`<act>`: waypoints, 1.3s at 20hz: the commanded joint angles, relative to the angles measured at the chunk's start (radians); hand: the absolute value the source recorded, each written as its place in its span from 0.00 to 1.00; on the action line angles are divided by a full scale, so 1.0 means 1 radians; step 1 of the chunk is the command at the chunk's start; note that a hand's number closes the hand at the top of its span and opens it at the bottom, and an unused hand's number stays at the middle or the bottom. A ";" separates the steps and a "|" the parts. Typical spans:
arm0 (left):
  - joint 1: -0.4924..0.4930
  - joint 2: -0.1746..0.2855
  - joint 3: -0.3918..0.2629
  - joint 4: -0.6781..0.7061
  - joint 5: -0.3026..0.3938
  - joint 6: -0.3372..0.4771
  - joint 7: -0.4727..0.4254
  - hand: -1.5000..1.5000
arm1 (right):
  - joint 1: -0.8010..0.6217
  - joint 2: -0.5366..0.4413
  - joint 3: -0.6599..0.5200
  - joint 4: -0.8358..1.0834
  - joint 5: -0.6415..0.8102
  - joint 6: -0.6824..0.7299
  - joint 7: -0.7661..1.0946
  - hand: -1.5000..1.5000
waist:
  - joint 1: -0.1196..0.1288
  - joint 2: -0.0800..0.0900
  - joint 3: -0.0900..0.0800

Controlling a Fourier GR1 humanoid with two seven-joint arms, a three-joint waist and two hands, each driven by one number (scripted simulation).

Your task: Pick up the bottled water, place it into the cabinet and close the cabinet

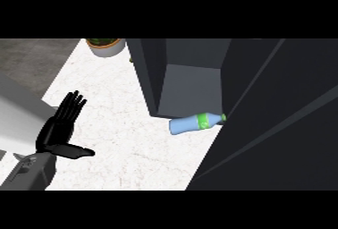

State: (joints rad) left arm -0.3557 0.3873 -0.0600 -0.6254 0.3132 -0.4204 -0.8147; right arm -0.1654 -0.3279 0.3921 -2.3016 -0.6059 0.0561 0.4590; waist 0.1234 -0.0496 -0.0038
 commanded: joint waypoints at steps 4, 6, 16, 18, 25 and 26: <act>0.066 0.033 0.008 -0.176 0.078 -0.086 0.055 0.00 | -0.171 0.160 0.148 0.096 0.215 -0.207 0.054 1.00 | 0.022 0.007 0.001; 0.117 0.065 0.005 -0.244 0.098 -0.100 0.090 0.00 | -0.195 0.220 0.171 0.141 0.243 -0.267 0.065 1.00 | 0.024 0.009 0.004; 0.311 0.132 0.025 -0.632 0.233 -0.060 0.249 0.00 | -0.512 0.327 0.219 0.486 0.173 -0.267 0.079 1.00 | 0.030 0.039 0.008; 0.361 0.156 0.034 -0.697 0.262 -0.066 0.277 0.00 | -0.555 0.327 0.221 0.533 0.085 -0.210 0.077 1.00 | 0.017 0.045 0.008; 0.609 0.201 0.091 -1.101 0.377 0.051 0.410 0.00 | -0.653 0.328 0.073 0.734 -0.032 -0.122 0.004 1.00 | -0.035 0.047 0.007; 0.615 0.213 0.112 -1.128 0.400 0.076 0.443 0.00 | -0.654 0.323 0.037 0.782 -0.024 -0.071 -0.013 1.00 | -0.048 0.050 0.007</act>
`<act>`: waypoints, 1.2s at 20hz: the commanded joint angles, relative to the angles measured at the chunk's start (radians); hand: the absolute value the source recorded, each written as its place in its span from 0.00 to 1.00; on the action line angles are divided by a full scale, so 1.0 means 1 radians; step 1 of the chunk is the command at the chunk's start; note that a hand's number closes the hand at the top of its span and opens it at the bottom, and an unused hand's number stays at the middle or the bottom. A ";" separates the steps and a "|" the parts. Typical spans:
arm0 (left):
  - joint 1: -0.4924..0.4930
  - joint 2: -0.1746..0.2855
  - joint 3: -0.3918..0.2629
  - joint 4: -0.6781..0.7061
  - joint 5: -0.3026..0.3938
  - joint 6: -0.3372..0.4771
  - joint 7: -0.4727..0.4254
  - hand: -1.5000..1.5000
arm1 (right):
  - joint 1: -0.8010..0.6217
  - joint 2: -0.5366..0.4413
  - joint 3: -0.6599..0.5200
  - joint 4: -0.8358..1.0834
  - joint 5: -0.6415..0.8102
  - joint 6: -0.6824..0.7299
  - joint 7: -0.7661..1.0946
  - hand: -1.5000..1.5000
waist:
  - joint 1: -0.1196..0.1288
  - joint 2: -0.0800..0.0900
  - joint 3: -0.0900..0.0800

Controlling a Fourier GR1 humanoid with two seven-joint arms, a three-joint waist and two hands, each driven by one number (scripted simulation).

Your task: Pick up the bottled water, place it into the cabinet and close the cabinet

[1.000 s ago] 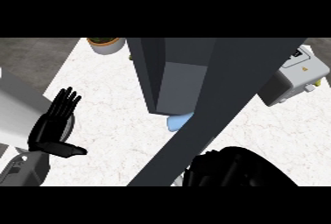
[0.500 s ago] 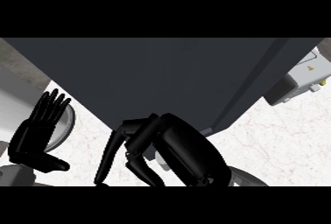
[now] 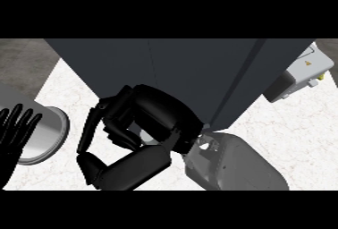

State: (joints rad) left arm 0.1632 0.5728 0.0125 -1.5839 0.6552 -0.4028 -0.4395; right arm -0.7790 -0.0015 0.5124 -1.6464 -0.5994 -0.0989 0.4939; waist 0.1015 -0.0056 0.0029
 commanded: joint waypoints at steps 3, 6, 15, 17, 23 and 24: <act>0.171 0.012 0.038 -0.309 0.066 0.119 0.125 0.00 | -0.087 0.001 -0.085 0.227 -0.013 0.088 -0.136 1.00 | -0.042 0.006 -0.001; 0.256 0.047 0.118 -0.360 0.113 0.087 0.130 0.00 | -0.069 -0.020 -0.122 0.257 0.028 0.112 -0.171 1.00 | -0.060 0.005 -0.001; 0.277 -0.002 0.075 -0.390 0.063 0.105 0.138 0.00 | -0.143 -0.077 -0.204 0.418 0.171 0.042 -0.285 1.00 | -0.072 0.009 -0.003; 0.266 -0.001 0.082 -0.404 0.090 0.118 0.161 0.00 | -0.161 -0.077 -0.228 0.437 0.168 0.027 -0.277 1.00 | -0.077 0.010 -0.003; 0.274 -0.008 0.092 -0.440 0.084 0.135 0.171 0.00 | -0.166 -0.137 -0.268 0.472 0.181 0.071 -0.337 0.00 | -0.083 0.012 -0.003; 0.281 -0.002 0.092 -0.418 0.088 0.124 0.180 0.00 | -0.177 -0.131 -0.269 0.458 0.181 0.049 -0.317 0.00 | -0.089 0.009 -0.003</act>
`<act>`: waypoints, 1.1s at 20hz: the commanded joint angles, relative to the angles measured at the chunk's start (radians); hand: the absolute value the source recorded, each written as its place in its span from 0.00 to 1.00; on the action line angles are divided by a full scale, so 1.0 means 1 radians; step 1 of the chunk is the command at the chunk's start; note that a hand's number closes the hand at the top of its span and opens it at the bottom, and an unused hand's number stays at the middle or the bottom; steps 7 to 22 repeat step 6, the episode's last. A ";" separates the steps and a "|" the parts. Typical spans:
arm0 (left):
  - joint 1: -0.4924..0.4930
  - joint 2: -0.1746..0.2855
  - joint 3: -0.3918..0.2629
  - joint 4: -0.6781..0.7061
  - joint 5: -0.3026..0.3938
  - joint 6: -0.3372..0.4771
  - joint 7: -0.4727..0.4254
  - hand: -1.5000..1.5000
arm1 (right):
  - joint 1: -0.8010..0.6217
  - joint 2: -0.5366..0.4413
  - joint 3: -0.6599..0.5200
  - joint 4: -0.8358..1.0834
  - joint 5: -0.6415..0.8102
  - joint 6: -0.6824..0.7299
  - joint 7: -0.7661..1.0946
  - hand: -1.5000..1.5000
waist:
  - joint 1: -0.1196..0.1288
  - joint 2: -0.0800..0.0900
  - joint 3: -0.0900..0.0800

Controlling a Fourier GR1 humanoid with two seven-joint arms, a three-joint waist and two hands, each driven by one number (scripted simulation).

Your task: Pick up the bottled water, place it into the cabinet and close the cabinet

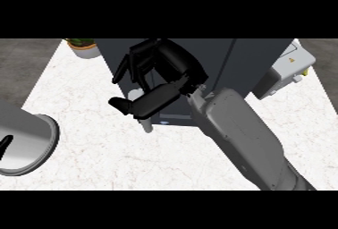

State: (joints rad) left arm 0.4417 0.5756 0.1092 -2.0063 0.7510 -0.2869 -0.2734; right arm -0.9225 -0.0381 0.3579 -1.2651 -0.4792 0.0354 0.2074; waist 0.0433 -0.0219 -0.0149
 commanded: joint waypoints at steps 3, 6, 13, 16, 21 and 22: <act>-0.018 -0.022 -0.034 -0.017 -0.015 0.011 0.016 0.00 | -0.081 -0.097 -0.139 0.145 0.064 -0.068 -0.058 0.00 | -0.019 0.032 0.014; -0.015 -0.015 -0.014 -0.037 -0.011 0.018 0.027 0.00 | -0.090 -0.091 -0.148 0.150 0.054 -0.073 -0.045 0.00 | -0.017 0.027 0.015; -0.015 -0.015 -0.014 -0.037 -0.011 0.018 0.027 0.00 | -0.090 -0.091 -0.148 0.150 0.054 -0.073 -0.045 0.00 | -0.017 0.027 0.015; -0.015 -0.015 -0.014 -0.037 -0.011 0.018 0.027 0.00 | -0.090 -0.091 -0.148 0.150 0.054 -0.073 -0.045 0.00 | -0.017 0.027 0.015; -0.015 -0.015 -0.014 -0.037 -0.011 0.018 0.027 0.00 | -0.090 -0.091 -0.148 0.150 0.054 -0.073 -0.045 0.00 | -0.017 0.027 0.015; -0.015 -0.015 -0.014 -0.037 -0.011 0.018 0.027 0.00 | -0.090 -0.091 -0.148 0.150 0.054 -0.073 -0.045 0.00 | -0.017 0.027 0.015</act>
